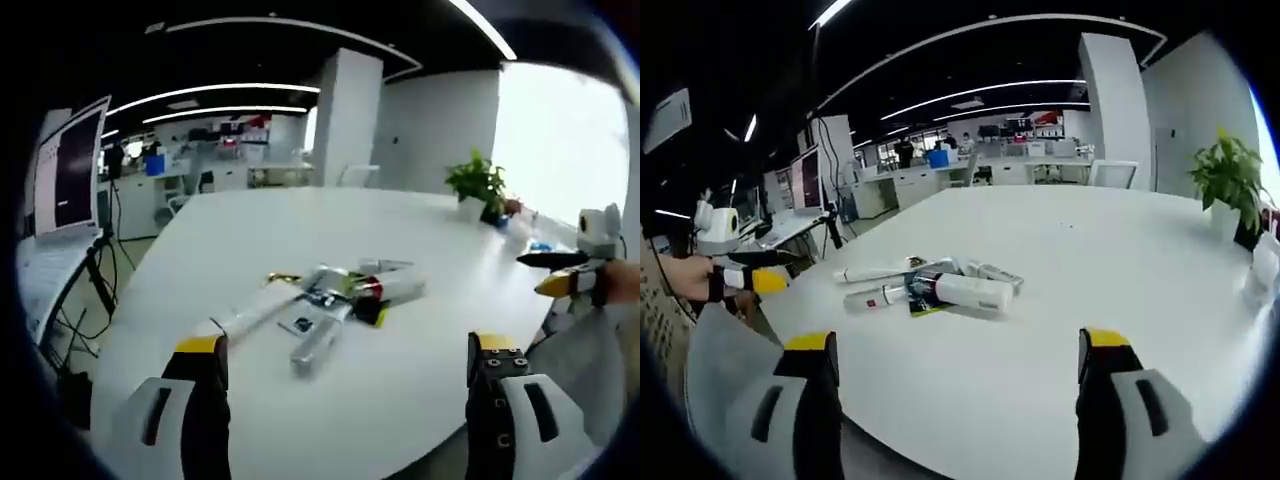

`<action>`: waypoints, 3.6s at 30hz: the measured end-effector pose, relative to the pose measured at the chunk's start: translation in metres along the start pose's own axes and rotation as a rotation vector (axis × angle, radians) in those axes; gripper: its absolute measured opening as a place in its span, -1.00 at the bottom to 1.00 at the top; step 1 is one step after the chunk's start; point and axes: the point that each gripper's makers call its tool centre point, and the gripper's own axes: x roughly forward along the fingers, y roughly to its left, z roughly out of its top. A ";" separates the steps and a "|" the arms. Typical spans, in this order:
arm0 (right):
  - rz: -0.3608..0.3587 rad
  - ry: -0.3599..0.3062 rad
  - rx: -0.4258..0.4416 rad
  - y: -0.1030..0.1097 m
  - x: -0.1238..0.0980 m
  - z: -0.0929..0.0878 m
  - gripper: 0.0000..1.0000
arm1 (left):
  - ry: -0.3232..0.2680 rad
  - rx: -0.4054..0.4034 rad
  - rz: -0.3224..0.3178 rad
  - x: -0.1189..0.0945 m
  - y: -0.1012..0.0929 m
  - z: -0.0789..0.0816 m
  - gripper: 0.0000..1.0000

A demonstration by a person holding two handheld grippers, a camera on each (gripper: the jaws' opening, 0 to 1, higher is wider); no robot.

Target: Arrange the skincare products in the storage area until every visible bottle or jar stands upright without overlapping.

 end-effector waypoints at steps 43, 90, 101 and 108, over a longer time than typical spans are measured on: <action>0.001 0.056 -0.020 0.000 0.002 -0.009 0.99 | 0.025 -0.031 -0.020 0.003 -0.003 -0.008 0.94; 0.229 0.165 -0.387 -0.005 0.078 0.050 0.88 | 0.053 -0.014 -0.026 0.008 0.003 -0.012 0.94; 0.335 0.228 -0.503 0.008 0.109 0.046 0.79 | 0.078 -0.015 -0.038 0.010 0.003 -0.016 0.94; 0.405 0.288 -0.552 0.013 0.128 0.034 0.67 | 0.088 -0.025 -0.038 0.011 0.004 -0.018 0.94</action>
